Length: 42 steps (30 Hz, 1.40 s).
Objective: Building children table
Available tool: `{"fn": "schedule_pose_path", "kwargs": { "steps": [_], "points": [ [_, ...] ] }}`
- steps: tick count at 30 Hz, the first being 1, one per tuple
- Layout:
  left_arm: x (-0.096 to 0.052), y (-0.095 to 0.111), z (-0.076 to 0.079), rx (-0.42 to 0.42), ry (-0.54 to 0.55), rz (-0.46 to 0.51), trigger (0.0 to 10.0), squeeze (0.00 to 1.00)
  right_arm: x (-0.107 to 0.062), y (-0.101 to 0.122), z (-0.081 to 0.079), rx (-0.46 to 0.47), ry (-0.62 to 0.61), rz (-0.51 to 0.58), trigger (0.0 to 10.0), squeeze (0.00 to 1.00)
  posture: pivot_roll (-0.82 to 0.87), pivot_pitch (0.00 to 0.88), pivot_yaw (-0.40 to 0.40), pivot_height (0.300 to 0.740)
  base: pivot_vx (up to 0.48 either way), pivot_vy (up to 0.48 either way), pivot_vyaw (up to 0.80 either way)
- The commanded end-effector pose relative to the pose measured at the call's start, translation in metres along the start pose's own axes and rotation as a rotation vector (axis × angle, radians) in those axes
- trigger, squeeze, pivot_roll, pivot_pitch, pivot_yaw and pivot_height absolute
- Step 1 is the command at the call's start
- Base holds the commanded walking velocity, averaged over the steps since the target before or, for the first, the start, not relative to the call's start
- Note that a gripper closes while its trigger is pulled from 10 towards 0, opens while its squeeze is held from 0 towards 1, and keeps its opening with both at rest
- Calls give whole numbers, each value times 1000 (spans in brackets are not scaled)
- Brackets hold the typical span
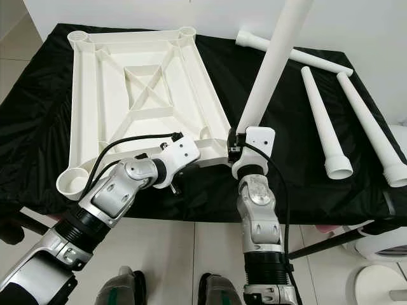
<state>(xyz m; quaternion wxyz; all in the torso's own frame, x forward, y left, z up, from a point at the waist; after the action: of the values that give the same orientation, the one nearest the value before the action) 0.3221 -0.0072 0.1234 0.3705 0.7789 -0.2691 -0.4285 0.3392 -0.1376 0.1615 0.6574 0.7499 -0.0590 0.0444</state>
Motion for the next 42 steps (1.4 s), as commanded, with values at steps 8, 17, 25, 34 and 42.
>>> {"fn": "schedule_pose_path", "kwargs": {
  "steps": [8,17,25,34,42],
  "points": [
    [10,8,27,23,-104,28,10000,0,-4,-4,-27,117,160,-21,10000,1000,-19,83,-59,740,0,0,0],
    [10,9,26,20,-100,29,10000,0,-7,6,-14,117,214,20,10000,1000,-26,89,-63,740,0,0,0],
    [9,8,24,17,-92,27,10000,0,-2,7,8,55,310,9,10000,0,-26,97,-60,740,0,0,0],
    [10,8,21,18,-87,27,10000,0,13,5,40,-35,423,-41,10000,0,-28,92,-57,740,0,0,0],
    [10,10,20,19,-84,30,10000,0,11,0,40,-45,626,-117,10000,0,-28,90,-55,740,0,0,0]
  ]
}}
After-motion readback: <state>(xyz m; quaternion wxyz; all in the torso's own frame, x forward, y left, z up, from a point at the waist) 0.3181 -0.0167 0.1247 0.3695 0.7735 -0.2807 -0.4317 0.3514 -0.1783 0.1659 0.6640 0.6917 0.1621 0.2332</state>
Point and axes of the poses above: a point about 5 cm out from each wrist's last joint towards the gripper, its own x axis pointing out of the wrist towards the gripper, its own y axis along the axis of the wrist's last joint, z = x × y, the point moved 4 cm from there along x, pointing out of the wrist towards the gripper, and after that the axes turned 3 degrees about x, right-handed, at the moved point
